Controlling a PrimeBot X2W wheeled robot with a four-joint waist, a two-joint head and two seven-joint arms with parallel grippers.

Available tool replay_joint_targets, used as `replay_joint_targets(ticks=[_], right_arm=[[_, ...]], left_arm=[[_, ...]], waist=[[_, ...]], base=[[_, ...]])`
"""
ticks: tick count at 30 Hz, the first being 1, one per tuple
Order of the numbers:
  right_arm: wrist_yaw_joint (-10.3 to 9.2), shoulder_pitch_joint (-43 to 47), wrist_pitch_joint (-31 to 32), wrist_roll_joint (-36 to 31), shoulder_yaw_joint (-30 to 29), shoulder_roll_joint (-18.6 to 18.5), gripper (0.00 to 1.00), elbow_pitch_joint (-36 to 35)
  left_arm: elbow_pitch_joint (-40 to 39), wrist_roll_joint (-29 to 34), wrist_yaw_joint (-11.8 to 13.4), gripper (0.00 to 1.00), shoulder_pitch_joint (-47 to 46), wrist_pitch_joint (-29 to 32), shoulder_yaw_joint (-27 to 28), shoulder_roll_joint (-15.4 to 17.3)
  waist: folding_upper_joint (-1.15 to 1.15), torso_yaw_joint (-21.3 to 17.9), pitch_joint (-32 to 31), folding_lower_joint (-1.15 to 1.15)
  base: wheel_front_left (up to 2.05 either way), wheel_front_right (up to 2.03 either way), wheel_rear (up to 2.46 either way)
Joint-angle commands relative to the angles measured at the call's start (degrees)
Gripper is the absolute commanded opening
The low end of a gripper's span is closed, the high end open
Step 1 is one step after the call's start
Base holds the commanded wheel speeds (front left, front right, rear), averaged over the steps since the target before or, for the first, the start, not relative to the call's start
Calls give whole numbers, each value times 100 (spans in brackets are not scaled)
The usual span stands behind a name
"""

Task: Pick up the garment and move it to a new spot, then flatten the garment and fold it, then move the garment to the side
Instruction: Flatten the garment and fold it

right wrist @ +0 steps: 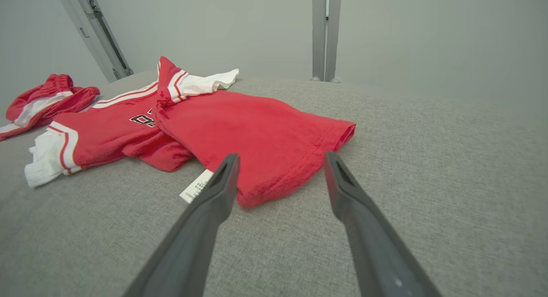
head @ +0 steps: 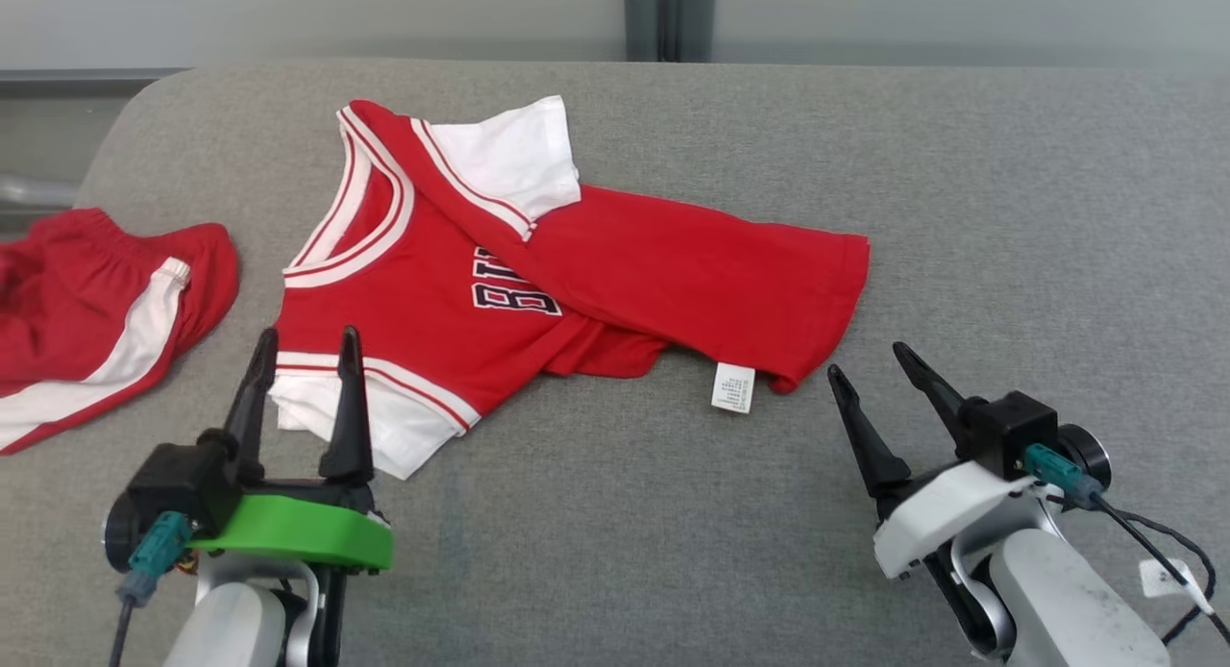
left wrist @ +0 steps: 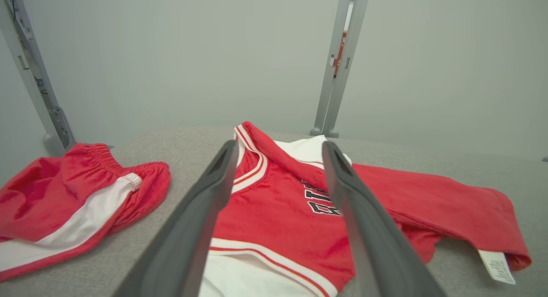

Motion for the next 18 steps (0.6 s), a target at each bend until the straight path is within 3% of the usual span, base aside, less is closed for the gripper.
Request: replay_joint_targets(ticks=[1,9,14,16,17,18], right_arm=[[2,-187,97,-18,104,1,100,184],[1,-765,771,-393,322,-38,100,1259],[1,-951,790,-584,219,14,100,1604],[1,-1011,757,-722,107,33,15,1691],[1,-1032,726,-788,55,44,0,1713],[1,-1043,710,-874,-24,53,0,1742]], left_arm=[[6,49,-43,100,134,-3,11,-100],[188,171,-312,100,203,-4,40,-544],[287,283,-425,100,186,-4,184,-672],[310,326,-464,100,201,-4,234,-729],[318,345,-480,100,214,-4,261,-748],[330,372,-502,100,235,-4,293,-769]], waist=[[0,201,80,0],[0,574,160,0],[0,704,177,0],[0,726,174,0],[0,734,171,0],[0,742,167,0]], base=[[0,0,0],[0,0,0],[0,0,0],[0,0,0],[0,0,0],[0,0,0]])
